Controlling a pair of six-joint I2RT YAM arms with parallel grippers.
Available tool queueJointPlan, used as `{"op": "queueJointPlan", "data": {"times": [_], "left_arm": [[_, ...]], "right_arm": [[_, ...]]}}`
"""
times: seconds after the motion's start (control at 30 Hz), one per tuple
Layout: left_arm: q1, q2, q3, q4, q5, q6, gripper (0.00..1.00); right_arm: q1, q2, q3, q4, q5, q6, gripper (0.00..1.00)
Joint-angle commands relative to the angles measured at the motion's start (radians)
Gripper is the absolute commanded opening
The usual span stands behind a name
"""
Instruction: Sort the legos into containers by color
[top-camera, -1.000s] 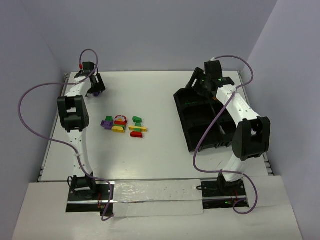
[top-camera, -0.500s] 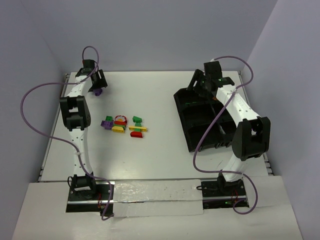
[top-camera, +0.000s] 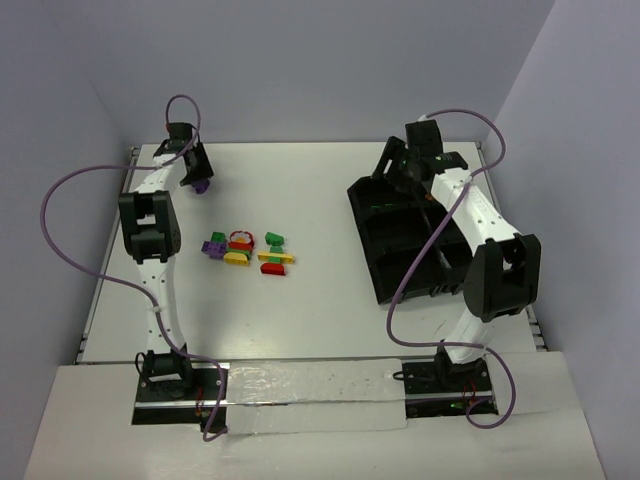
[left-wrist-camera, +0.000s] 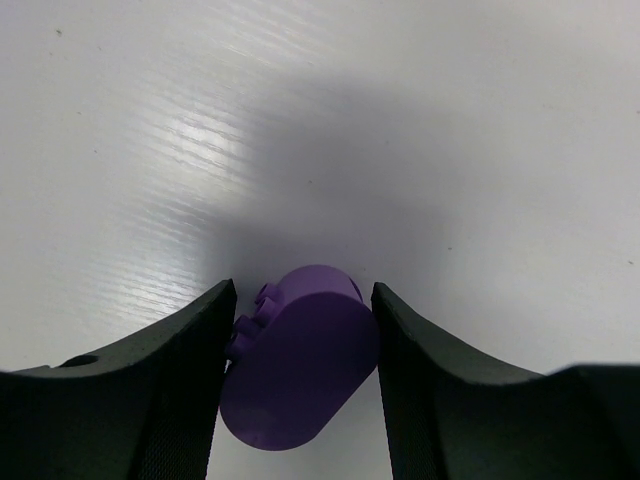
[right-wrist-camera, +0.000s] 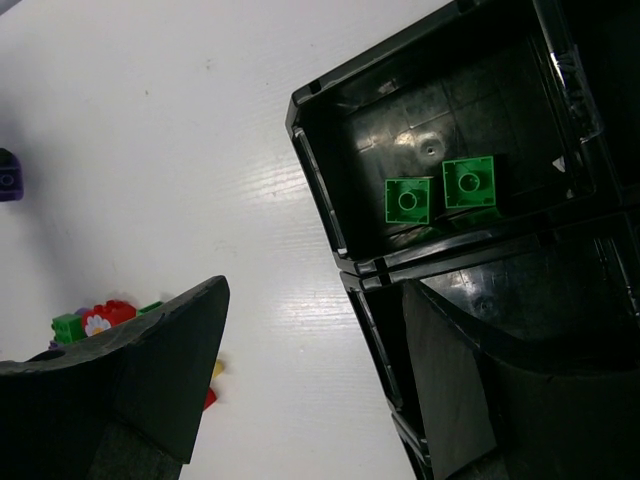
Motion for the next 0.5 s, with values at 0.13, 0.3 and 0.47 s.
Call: {"op": "queueJointPlan", "data": {"times": [0.13, 0.3, 0.47], "left_arm": [[-0.086, -0.16, -0.058, -0.125, 0.025, -0.042, 0.0], [-0.154, -0.29, -0.117, -0.144, 0.033, -0.059, 0.0], [-0.261, -0.386, -0.182, -0.157, 0.037, -0.088, 0.0]], "right_arm": [[0.018, -0.047, 0.037, 0.001, 0.017, 0.003, 0.78], [0.018, -0.074, 0.018, 0.0, 0.021, -0.004, 0.78], [0.019, -0.119, -0.033, 0.003, 0.028, -0.01, 0.78]]}}
